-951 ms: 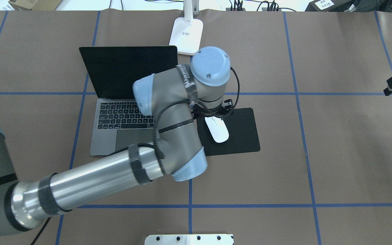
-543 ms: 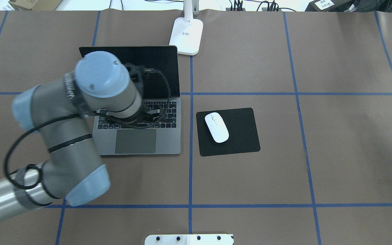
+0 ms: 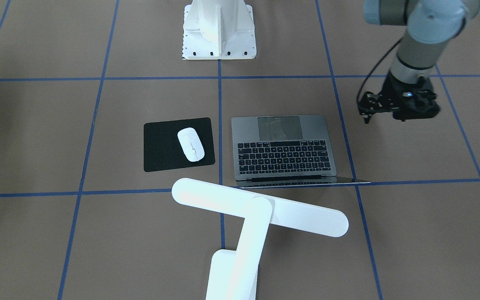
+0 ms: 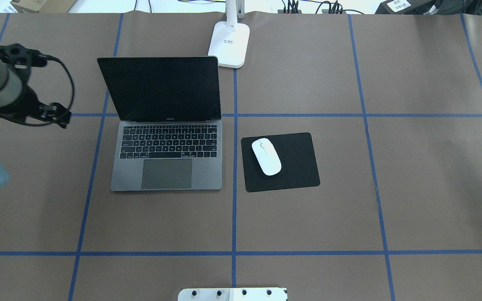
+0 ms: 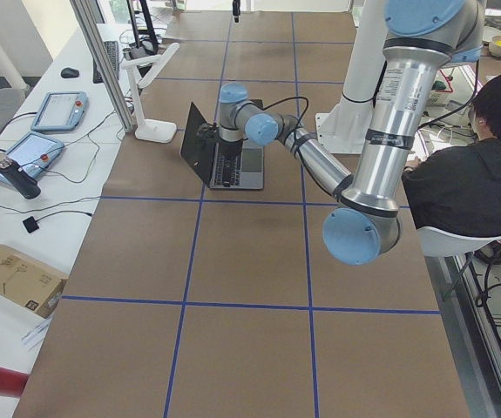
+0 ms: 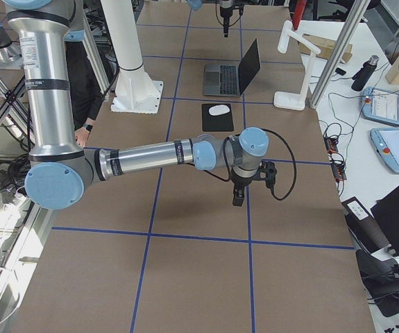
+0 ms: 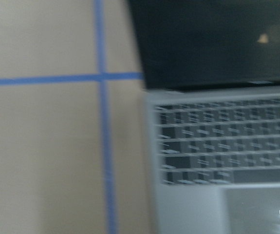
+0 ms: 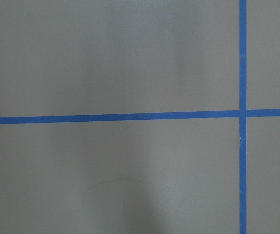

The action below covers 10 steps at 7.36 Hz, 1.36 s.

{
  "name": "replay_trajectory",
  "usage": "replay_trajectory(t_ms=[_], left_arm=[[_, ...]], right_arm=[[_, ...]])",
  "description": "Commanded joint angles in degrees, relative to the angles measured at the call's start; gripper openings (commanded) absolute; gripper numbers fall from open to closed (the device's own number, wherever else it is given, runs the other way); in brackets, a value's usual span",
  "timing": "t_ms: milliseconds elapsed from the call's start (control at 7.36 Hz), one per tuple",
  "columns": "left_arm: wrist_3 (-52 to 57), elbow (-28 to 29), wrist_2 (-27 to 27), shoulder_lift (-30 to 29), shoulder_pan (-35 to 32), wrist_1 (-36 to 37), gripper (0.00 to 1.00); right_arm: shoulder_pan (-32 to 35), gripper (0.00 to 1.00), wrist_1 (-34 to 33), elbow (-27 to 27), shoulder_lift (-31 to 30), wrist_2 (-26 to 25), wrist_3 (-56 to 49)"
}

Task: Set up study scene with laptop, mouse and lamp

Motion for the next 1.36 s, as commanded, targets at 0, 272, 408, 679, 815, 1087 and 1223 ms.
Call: replay_trajectory(t_ms=[0,272,408,679,815,1087,1223], left_arm=[[24.2,13.9,-10.5,1.1,-18.5,-0.3,0.99],[35.2,24.9,-10.7,1.1,-28.0,-5.1,0.99],[37.1,25.3,-10.7,1.1,-29.8,-4.7,0.99],[37.1,25.2,-11.4,2.0,-32.6,-4.4,0.99],[37.1,25.3,-12.6,5.0,-32.8,-5.6,0.99],[37.1,24.2,-12.9,8.0,-32.7,-5.7,0.99],[37.1,24.1,-12.9,8.0,-32.7,-5.7,0.99]], right_arm=[[0.5,0.99,0.0,0.0,-0.9,0.3,-0.1],[1.2,0.99,0.0,0.1,-1.1,0.7,0.4],[1.9,0.99,0.0,0.1,-1.5,0.7,0.3],[4.9,0.99,0.0,0.0,-3.2,4.7,-0.1],[6.1,0.99,0.0,0.1,-4.4,6.0,-0.1],[7.0,0.99,0.1,0.0,-6.1,6.0,-0.2],[7.3,0.99,0.0,-0.1,-6.4,5.9,-0.2]])
